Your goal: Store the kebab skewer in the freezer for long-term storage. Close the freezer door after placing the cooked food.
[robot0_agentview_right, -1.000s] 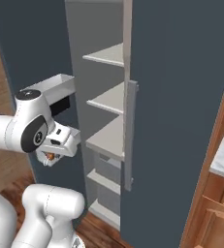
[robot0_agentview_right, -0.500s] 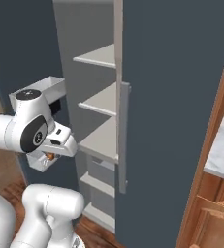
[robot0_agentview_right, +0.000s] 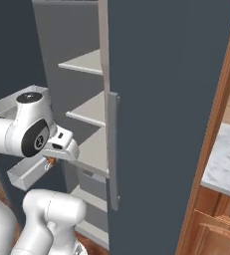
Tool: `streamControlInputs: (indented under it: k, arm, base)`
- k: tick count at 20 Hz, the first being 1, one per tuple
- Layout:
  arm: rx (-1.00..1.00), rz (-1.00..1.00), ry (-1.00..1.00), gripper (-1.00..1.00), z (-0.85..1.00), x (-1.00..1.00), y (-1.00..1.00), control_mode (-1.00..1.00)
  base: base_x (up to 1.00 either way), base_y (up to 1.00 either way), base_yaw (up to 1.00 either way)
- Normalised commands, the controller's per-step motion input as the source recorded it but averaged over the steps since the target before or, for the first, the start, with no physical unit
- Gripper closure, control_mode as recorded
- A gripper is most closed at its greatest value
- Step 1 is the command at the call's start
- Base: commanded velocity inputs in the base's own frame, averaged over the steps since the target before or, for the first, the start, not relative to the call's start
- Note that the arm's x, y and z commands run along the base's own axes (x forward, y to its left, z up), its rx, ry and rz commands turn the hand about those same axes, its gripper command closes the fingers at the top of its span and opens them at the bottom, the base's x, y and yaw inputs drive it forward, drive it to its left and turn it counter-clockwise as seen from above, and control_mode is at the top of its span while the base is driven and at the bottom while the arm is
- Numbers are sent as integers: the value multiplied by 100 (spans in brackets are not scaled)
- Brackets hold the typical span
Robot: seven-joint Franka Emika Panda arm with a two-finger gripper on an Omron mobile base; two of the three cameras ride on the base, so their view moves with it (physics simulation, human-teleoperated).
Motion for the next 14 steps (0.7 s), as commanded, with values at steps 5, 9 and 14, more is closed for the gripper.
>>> streamControlInputs:
  k: [5, 9, 14]
  arm:
    - [0, 0, 0, 100, 0, 0, 0, 100]
    - [0, 0, 0, 100, 0, 0, 0, 100]
    - [0, 0, 0, 100, 0, 0, 0, 100]
  base:
    - [37, 12, -7]
    - [22, 35, -9]
    - [21, 34, -10]
